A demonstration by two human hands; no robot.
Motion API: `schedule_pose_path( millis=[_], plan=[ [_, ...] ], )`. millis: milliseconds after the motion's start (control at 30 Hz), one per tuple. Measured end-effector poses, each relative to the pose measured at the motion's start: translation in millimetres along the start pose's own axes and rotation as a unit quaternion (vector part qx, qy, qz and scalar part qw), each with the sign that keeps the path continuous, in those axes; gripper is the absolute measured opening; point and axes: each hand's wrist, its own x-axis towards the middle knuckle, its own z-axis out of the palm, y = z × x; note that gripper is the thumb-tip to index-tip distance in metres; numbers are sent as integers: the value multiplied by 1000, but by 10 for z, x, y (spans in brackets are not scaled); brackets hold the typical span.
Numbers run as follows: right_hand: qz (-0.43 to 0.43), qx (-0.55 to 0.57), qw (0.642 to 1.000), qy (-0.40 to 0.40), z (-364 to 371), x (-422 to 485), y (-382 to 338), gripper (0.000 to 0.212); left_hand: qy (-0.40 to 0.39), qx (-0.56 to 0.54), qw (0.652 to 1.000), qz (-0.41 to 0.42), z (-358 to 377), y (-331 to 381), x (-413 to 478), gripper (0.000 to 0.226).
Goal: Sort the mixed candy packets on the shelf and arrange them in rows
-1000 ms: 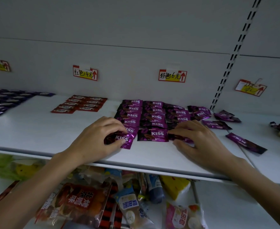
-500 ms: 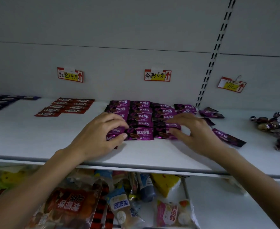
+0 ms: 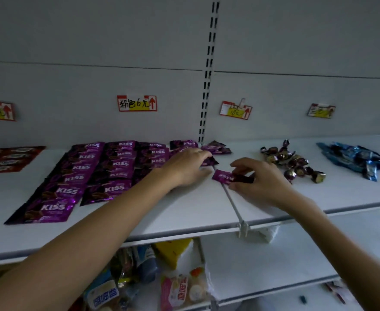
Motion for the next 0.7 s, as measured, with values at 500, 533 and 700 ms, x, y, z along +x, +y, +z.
schedule_pose_path(
  millis=[500,533,700],
  plan=[
    [-77,77,991,80,73,-9,-144,20,185,-167,968,-15,-322,-113,-521,27],
    [-83,100,989,68,91,-1,-206,20,181,-176,967,-31,-354,-174,-635,25],
    [-114,213,970,-16,231,90,-552,23,131,-244,955,-107,-526,-470,-1180,22]
  ],
)
